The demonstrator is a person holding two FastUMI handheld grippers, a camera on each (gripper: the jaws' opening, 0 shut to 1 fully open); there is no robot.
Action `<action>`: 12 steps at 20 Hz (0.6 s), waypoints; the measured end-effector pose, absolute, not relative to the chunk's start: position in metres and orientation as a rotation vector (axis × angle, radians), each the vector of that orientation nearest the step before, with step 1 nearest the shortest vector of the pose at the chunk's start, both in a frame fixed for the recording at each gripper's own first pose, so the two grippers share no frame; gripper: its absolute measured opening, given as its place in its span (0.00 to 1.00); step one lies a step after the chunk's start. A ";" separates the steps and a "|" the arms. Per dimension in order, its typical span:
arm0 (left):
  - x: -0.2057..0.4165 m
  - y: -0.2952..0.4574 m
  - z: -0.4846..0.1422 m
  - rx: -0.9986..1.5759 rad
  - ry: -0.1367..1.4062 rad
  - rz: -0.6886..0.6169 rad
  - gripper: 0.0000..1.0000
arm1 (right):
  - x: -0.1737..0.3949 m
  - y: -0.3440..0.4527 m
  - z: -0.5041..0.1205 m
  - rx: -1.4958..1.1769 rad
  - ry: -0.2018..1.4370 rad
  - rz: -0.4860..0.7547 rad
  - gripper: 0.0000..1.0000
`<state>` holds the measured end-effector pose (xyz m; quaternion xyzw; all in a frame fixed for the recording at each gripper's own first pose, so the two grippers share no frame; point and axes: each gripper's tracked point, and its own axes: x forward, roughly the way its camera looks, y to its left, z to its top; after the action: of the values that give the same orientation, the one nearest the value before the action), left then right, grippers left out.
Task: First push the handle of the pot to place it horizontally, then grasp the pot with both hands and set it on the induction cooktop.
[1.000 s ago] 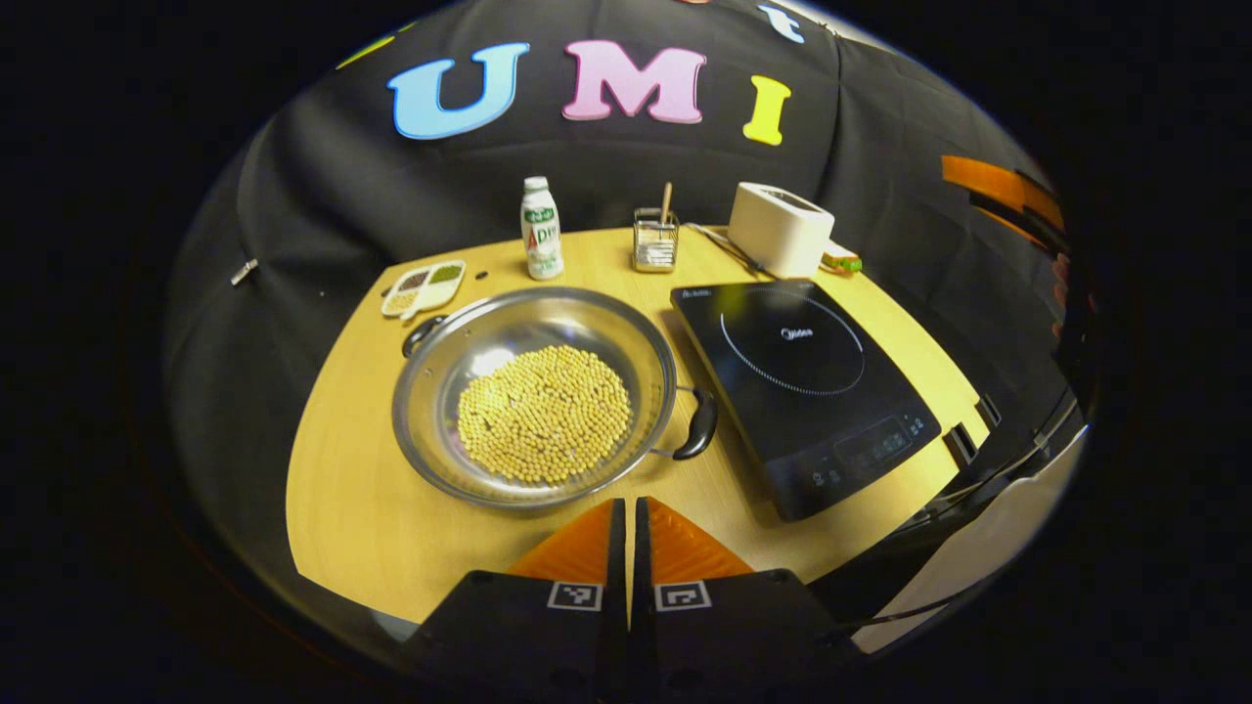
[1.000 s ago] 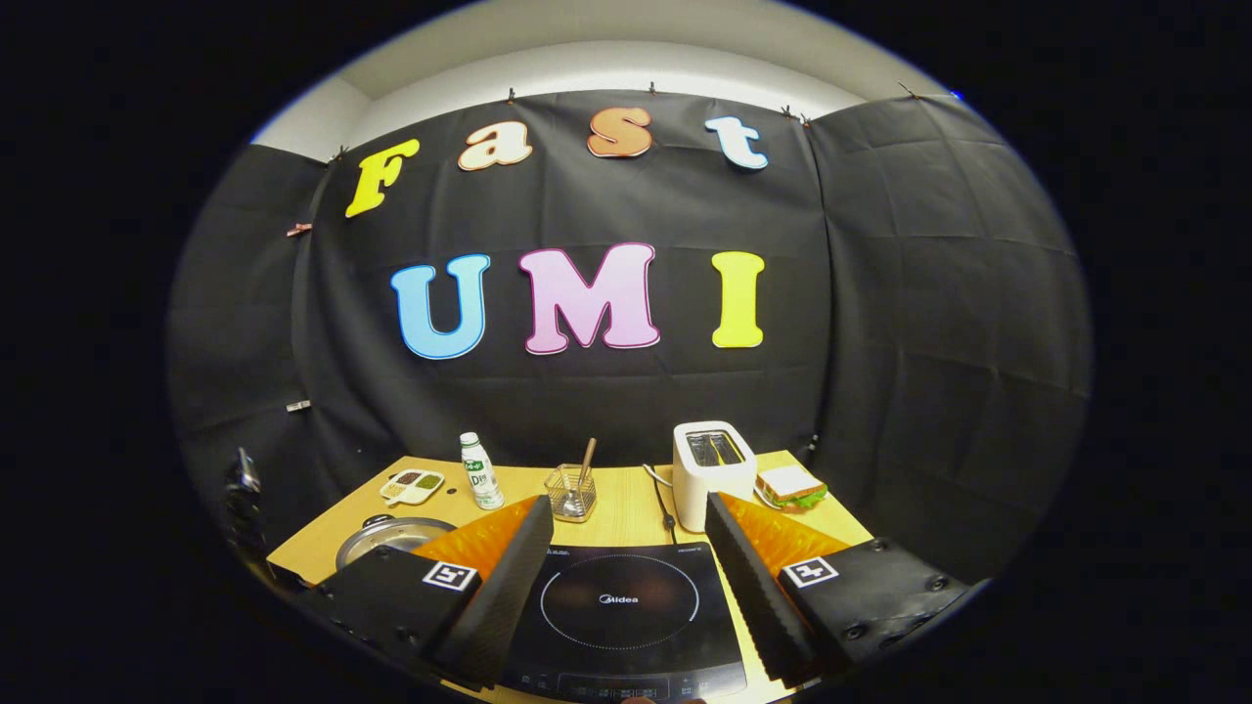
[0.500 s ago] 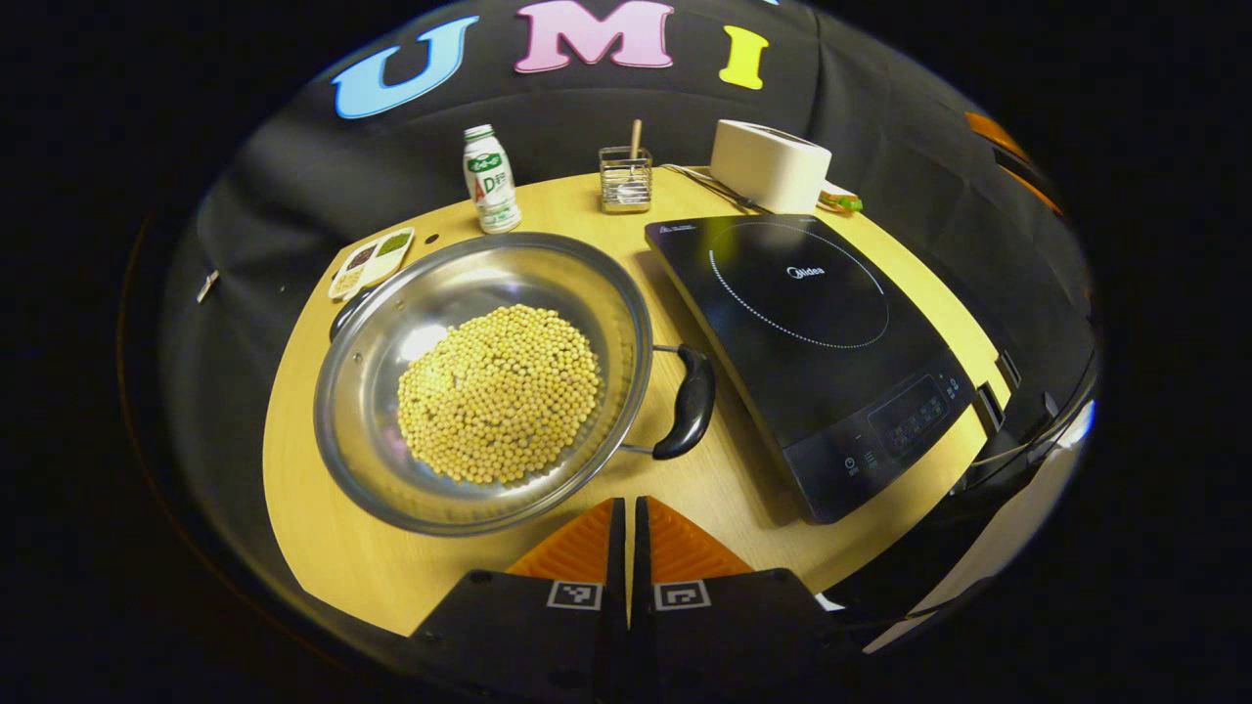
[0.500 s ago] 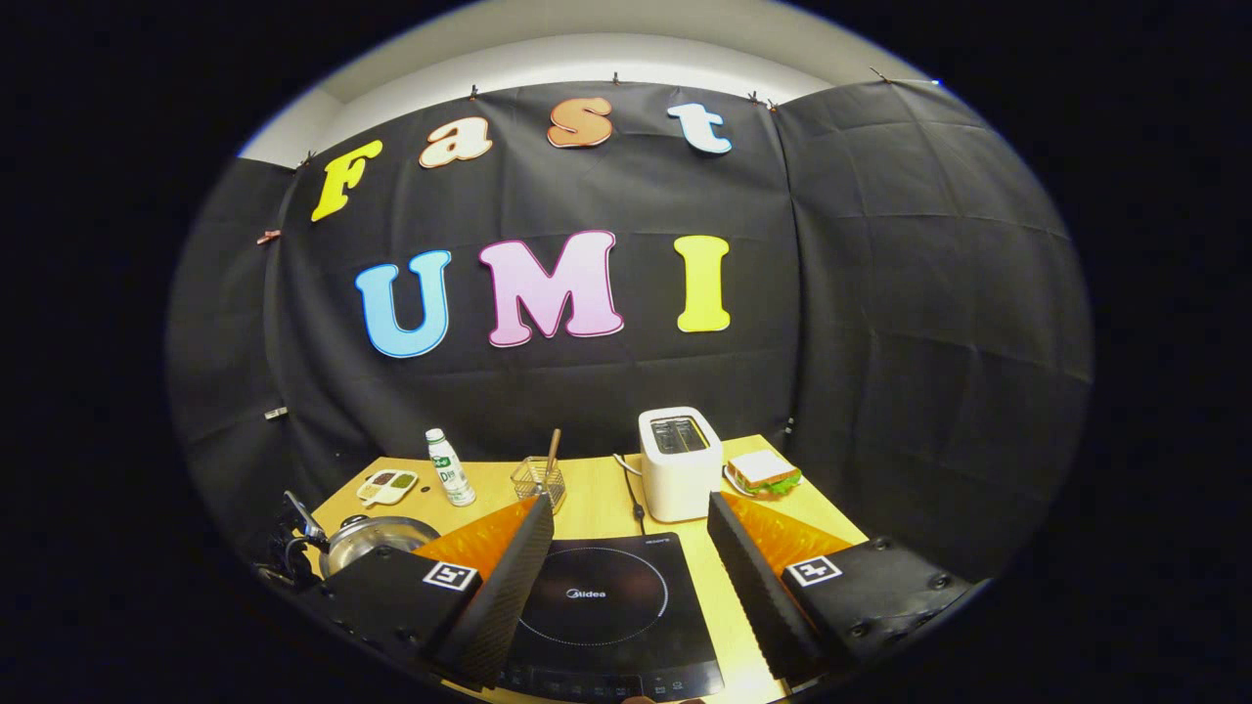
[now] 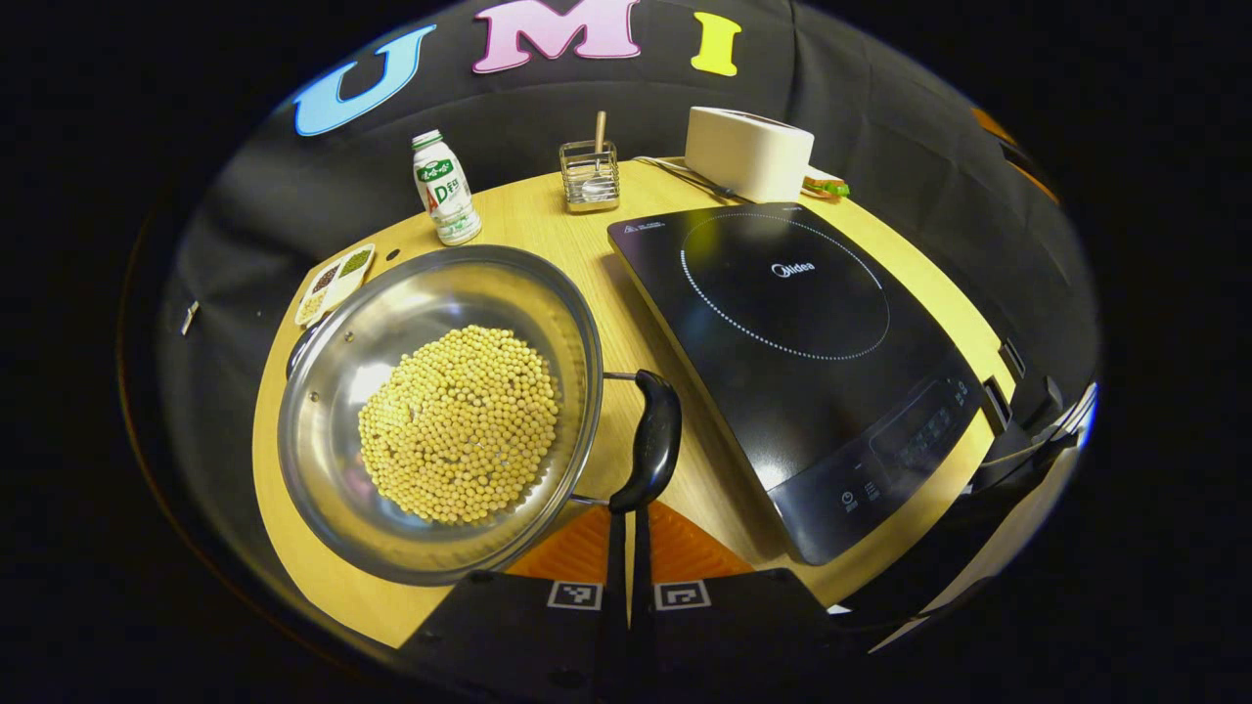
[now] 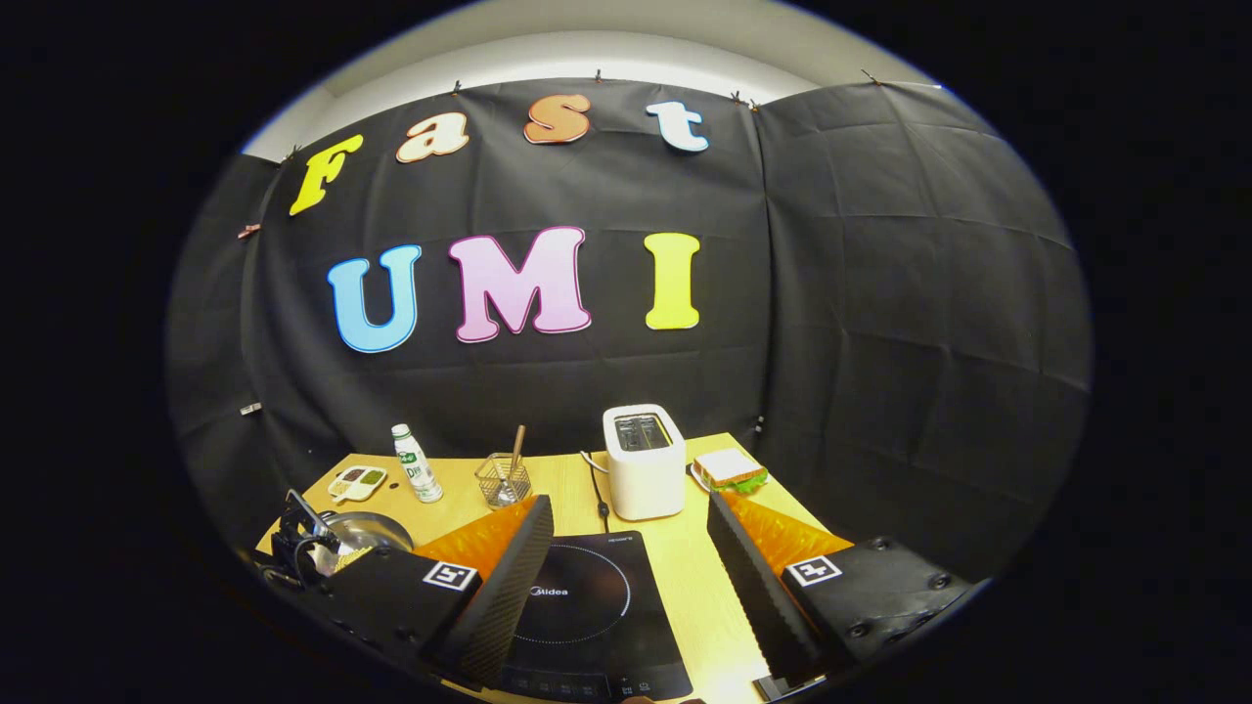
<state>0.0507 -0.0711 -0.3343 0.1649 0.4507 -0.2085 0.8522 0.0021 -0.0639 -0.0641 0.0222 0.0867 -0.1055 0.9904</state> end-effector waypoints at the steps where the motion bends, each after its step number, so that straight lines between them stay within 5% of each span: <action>1: 0.053 -0.073 -0.335 0.328 0.950 -0.434 0.04 | 0.002 -0.066 -0.066 0.041 0.178 -0.215 0.98; 12: 0.091 -0.106 -0.333 0.260 0.921 -0.426 0.05 | 0.001 -0.073 -0.078 0.053 0.217 -0.235 0.99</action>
<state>0.0911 -0.1064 -0.3334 0.1241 0.4397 -0.2034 0.8660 0.0005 -0.0730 -0.0776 0.0263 0.1082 -0.1172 0.9868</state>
